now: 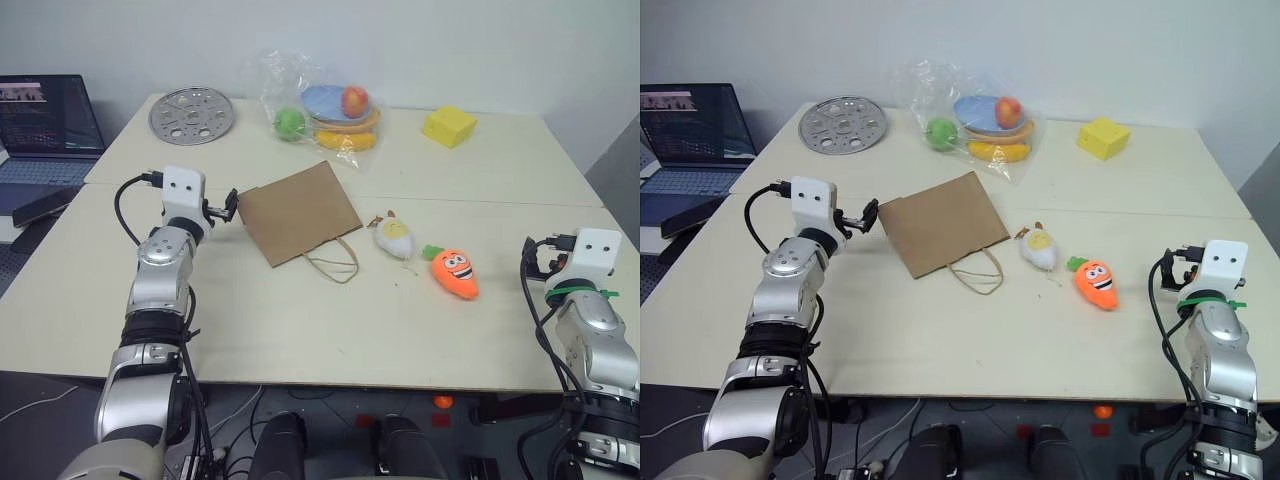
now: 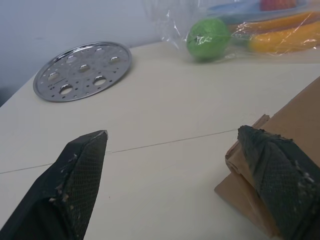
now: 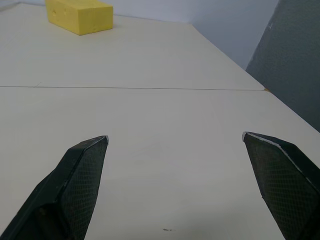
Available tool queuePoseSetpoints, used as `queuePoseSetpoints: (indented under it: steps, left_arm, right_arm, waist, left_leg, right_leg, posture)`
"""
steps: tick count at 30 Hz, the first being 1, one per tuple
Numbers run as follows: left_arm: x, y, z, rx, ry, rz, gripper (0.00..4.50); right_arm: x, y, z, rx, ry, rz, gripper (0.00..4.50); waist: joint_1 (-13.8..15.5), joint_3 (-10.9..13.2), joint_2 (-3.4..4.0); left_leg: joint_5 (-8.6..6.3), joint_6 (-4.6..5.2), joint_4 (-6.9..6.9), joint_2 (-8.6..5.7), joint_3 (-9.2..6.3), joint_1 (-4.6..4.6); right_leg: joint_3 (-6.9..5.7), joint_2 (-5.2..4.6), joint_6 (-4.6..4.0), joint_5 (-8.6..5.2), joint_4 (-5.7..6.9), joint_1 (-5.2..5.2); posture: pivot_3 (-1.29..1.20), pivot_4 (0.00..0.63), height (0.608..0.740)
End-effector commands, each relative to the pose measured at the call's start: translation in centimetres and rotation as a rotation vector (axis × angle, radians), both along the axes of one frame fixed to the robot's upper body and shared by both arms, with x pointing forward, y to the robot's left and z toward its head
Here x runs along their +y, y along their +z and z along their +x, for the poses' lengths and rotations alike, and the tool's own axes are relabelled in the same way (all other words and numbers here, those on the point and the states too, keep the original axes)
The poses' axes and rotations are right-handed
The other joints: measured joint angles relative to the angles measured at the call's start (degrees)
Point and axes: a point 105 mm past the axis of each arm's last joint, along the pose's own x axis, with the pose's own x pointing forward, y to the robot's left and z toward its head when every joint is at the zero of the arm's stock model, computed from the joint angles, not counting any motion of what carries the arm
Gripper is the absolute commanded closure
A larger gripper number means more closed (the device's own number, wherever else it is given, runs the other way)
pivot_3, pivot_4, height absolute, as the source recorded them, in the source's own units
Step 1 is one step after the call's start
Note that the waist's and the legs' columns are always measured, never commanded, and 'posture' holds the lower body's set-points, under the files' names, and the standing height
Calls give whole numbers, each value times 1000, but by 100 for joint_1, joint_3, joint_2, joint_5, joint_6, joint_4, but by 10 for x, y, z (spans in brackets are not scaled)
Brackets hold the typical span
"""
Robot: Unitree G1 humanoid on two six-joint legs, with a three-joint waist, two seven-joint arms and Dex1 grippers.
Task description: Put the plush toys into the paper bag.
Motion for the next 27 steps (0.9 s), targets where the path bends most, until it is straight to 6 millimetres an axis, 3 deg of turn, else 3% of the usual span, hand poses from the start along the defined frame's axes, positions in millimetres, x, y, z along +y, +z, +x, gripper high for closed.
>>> queuePoseSetpoints:
  steps: [1,9,11,13,16,19,23,27]
  left_arm:
    - [3,21,-2,-66,-1,4,38]
    - [-6,26,-6,-66,-97,-4,38]
    - [-22,38,-12,-76,-246,31,38]
    - [-53,45,-29,-57,-490,117,38]
    - [-89,46,-54,26,-767,166,38]
    - [-111,48,-68,72,-914,165,38]
    - [-148,10,-89,205,-1118,402,38]
    - [-150,-10,-79,237,-1088,493,38]
  right_arm:
    - [-3,14,0,-51,-10,-25,0]
    - [-2,19,1,-57,1,-42,0]
    - [5,28,3,-69,67,-51,0]
    - [23,42,5,-97,203,-52,0]
    - [66,59,1,-103,495,-34,0]
    - [92,67,-7,-80,673,-34,0]
    - [151,70,-45,50,1064,-6,0]
    - [168,65,-60,116,1153,-1,0]
  waist:
    - [-1,0,0]
    - [-1,0,0]
    - [-6,0,0]
    - [-29,2,2]
    - [-45,1,2]
    - [-57,0,4]
    - [-44,-1,6]
    - [-44,0,5]
  left_leg:
    - [0,0,0,0,0,0]
    - [0,0,0,0,0,0]
    - [0,0,0,0,0,0]
    - [0,0,0,1,2,-1]
    - [-1,-1,-3,1,1,-1]
    - [-1,0,-3,4,-4,2]
    - [0,0,-1,2,-10,2]
    - [-1,0,0,3,-14,2]
  right_leg:
    - [0,0,0,0,0,0]
    - [0,0,0,0,0,0]
    - [0,0,0,0,0,0]
    - [0,0,-1,0,0,-2]
    - [0,0,-14,-8,0,-1]
    - [-2,1,-21,-12,3,3]
    - [-4,1,-45,-27,3,4]
    - [-4,1,-59,-35,1,6]
  posture:
    - [0,150,740]
    - [0,150,740]
    - [0,150,740]
    - [0,150,740]
    - [0,150,740]
    - [0,150,740]
    - [0,150,740]
    - [0,150,740]
